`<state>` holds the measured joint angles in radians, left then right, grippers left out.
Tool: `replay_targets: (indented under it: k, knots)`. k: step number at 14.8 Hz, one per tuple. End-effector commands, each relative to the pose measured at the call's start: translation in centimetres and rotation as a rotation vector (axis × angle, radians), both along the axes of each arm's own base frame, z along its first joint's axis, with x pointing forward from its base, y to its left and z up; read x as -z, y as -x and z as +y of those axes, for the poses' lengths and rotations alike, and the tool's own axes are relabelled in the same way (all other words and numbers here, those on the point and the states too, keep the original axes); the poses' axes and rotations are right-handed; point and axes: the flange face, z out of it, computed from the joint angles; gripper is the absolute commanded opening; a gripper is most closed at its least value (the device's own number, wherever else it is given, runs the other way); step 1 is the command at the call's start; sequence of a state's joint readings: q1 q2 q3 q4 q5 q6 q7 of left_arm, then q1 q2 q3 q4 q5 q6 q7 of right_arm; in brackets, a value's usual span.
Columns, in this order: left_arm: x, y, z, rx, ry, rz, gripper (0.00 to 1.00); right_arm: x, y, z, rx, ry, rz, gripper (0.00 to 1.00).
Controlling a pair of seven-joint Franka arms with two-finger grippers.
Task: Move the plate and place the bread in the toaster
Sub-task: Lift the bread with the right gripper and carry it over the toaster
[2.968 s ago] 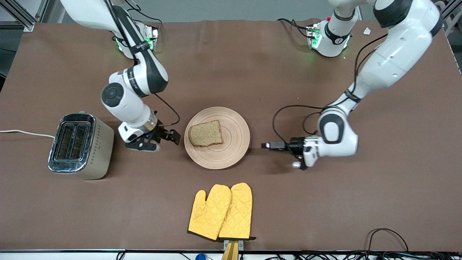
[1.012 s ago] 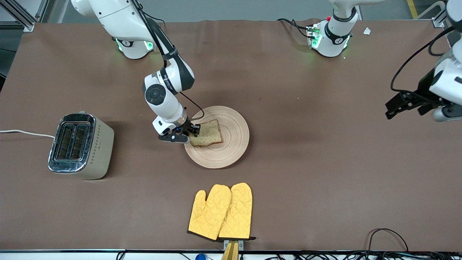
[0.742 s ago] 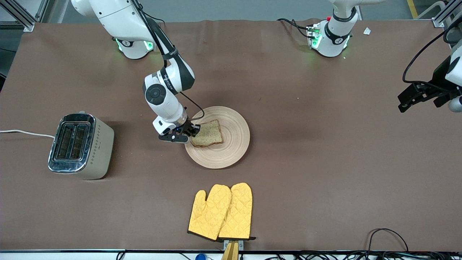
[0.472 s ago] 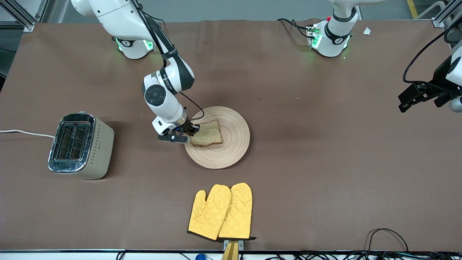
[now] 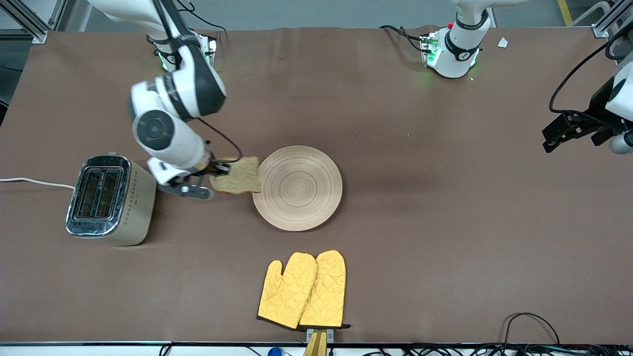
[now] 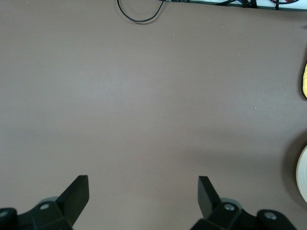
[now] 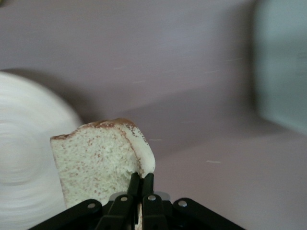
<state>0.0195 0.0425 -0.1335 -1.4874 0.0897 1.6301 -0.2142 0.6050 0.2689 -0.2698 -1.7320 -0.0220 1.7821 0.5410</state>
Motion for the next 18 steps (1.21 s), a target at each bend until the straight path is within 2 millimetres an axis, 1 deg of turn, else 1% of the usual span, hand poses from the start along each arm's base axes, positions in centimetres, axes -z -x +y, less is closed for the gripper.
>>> replay_targets:
  k: [1,3,5,6,8,9,11,12,13,14,15,16,18]
  knots:
    - [-0.4,-0.2,-0.1,0.015,-0.004,0.009,1.00,-3.8,-0.9,-2.5,-0.030,0.232,-0.034,0.01]
    - [-0.3,-0.3,-0.2,0.016,-0.005,0.008,1.00,-4.3,-1.2,-4.8,-0.042,0.360,-0.035,0.00]
    - [-0.2,-0.3,-0.6,0.023,-0.005,0.007,1.00,-4.7,-1.3,-7.6,-0.073,0.496,-0.046,0.00]
    - [-0.1,-0.3,-0.7,0.024,-0.007,0.007,1.00,-4.8,-1.2,-8.8,-0.108,0.592,-0.059,0.00]
    - [-0.2,-0.3,-0.8,0.028,-0.006,0.004,1.00,-4.7,-1.6,-10.7,-0.163,0.747,-0.073,0.00]
    - [-0.2,-0.3,-0.9,0.031,-0.006,0.004,1.00,-5.0,-2.0,-11.8,-0.174,0.794,-0.079,0.00]
    - [-0.2,-0.3,-0.9,0.029,-0.006,0.004,1.00,-5.8,-2.4,-12.7,-0.237,0.880,-0.079,0.00]
    - [-0.3,-0.3,-1.0,0.031,-0.006,0.002,1.00,-5.8,-2.6,-13.7,-0.251,0.928,-0.079,0.00]
    - [-0.2,-0.3,-1.2,0.032,-0.006,0.004,1.00,-5.7,-2.2,-14.9,-0.274,0.975,-0.080,0.00]
    - [0.3,-0.6,-1.3,0.031,-0.005,0.009,1.00,-5.2,-2.0,-15.2,-0.311,0.991,-0.098,0.00]
    - [0.4,-0.7,-1.4,0.030,-0.005,0.011,1.00,-4.5,-1.8,-15.9,-0.324,0.987,-0.102,0.00]
    - [0.4,-0.7,-1.5,0.034,-0.005,0.009,1.00,-3.6,-1.9,-16.3,-0.314,0.985,-0.107,0.00]
    - [0.4,-0.6,-1.9,0.038,-0.004,0.008,1.00,-2.7,-1.7,-16.2,-0.227,0.990,-0.170,0.00]
